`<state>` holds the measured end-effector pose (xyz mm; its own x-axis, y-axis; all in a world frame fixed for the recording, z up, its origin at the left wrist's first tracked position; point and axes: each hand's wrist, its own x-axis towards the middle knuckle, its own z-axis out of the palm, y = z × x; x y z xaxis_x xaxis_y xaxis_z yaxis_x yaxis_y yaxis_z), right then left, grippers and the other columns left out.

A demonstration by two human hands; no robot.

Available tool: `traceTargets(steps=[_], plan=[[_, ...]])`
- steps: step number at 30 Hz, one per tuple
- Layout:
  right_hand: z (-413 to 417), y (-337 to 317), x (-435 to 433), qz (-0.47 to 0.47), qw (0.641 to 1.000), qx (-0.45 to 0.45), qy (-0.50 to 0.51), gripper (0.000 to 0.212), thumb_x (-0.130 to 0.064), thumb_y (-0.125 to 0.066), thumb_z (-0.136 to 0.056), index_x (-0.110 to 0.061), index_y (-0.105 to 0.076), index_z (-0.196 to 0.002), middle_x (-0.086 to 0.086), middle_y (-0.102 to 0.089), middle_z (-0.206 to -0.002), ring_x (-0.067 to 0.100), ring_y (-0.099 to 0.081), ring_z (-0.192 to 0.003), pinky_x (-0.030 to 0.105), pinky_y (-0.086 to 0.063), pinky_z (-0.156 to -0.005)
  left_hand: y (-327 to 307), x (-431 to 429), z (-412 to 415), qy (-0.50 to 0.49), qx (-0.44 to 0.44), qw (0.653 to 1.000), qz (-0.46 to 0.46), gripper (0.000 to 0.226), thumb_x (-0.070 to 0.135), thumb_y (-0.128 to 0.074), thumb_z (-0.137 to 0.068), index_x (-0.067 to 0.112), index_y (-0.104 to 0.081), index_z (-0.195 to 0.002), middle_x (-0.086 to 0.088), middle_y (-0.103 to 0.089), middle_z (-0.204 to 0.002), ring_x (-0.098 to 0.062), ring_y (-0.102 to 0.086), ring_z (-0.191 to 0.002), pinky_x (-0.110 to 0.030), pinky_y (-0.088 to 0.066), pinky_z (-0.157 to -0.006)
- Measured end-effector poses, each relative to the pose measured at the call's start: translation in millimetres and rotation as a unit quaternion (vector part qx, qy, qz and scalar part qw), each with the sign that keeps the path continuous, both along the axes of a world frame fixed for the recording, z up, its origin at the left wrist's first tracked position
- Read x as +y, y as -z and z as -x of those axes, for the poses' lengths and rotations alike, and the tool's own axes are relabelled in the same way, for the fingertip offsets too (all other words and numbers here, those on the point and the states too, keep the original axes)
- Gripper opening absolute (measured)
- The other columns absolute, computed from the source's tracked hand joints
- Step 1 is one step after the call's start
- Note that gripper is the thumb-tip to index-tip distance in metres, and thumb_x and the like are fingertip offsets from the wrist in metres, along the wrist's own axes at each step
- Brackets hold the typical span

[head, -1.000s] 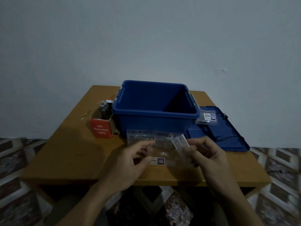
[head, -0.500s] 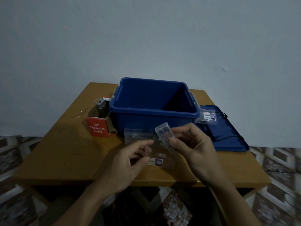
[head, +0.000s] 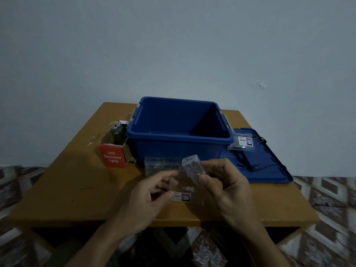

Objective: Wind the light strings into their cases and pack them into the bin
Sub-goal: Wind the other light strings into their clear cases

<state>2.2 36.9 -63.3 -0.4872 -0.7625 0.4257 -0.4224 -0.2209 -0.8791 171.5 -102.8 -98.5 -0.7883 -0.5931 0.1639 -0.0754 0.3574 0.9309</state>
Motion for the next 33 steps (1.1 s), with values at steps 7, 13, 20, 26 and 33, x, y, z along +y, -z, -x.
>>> traceTargets(steps=[7, 13, 20, 26, 33], plan=[[-0.8, 5.1, -0.1, -0.011, 1.0, 0.026, 0.004, 0.021, -0.012, -0.071, -0.089, -0.024, -0.068, -0.107, -0.011, -0.072, -0.104, 0.012, -0.068, -0.102, 0.021, -0.055, -0.083, 3.9, -0.2, 0.8, 0.001, 0.013, 1.0, 0.019, 0.045, 0.012, -0.068, -0.092, 0.038, -0.059, -0.127, 0.014, -0.068, -0.112, -0.01, -0.065, -0.109, -0.024, -0.053, -0.093], [4.7, -3.2, 9.2, -0.049, 0.995, 0.088, -0.012, 0.02, -0.019, -0.071, -0.088, -0.034, -0.068, -0.102, -0.013, -0.072, -0.104, 0.007, -0.068, -0.103, 0.019, -0.055, -0.08, 6.7, 2.7, 1.6, -0.024, 0.053, 0.997, 0.041, 0.042, 0.022, -0.068, -0.088, 0.041, -0.059, -0.124, 0.012, -0.069, -0.11, -0.013, -0.066, -0.106, -0.031, -0.055, -0.092], [7.9, -6.9, 12.9, -0.114, 0.974, 0.194, 0.004, 0.02, -0.028, -0.07, -0.091, -0.037, -0.066, -0.108, -0.016, -0.067, -0.1, 0.004, -0.065, -0.097, 0.024, -0.056, -0.077, 6.4, 3.8, -0.3, -0.017, 0.077, 0.996, 0.052, 0.047, 0.029, -0.066, -0.09, 0.032, -0.058, -0.136, 0.009, -0.067, -0.12, -0.021, -0.064, -0.113, -0.044, -0.056, -0.094], [0.1, -16.9, 6.8, -0.155, 0.94, 0.304, 0.019, 0.016, -0.028, -0.065, -0.095, -0.038, -0.064, -0.107, -0.021, -0.053, -0.092, -0.003, -0.052, -0.088, 0.01, -0.043, -0.068, 6.4, 5.4, -0.4, -0.032, 0.089, 0.994, 0.059, 0.046, 0.035, -0.066, -0.088, 0.039, -0.06, -0.134, 0.011, -0.068, -0.121, -0.021, -0.064, -0.112, -0.047, -0.056, -0.091], [-5.6, -11.4, -0.2, -0.152, 0.909, 0.388, 0.025, 0.019, -0.03, -0.059, -0.097, -0.032, -0.066, -0.114, -0.012, -0.053, -0.111, 0.005, -0.049, -0.097, 0.021, -0.047, -0.077, 9.4, 4.3, -1.6, -0.044, 0.072, 0.993, 0.082, 0.045, 0.039, -0.066, -0.087, 0.043, -0.06, -0.131, 0.018, -0.065, -0.124, -0.014, -0.061, -0.117, -0.043, -0.056, -0.091]])
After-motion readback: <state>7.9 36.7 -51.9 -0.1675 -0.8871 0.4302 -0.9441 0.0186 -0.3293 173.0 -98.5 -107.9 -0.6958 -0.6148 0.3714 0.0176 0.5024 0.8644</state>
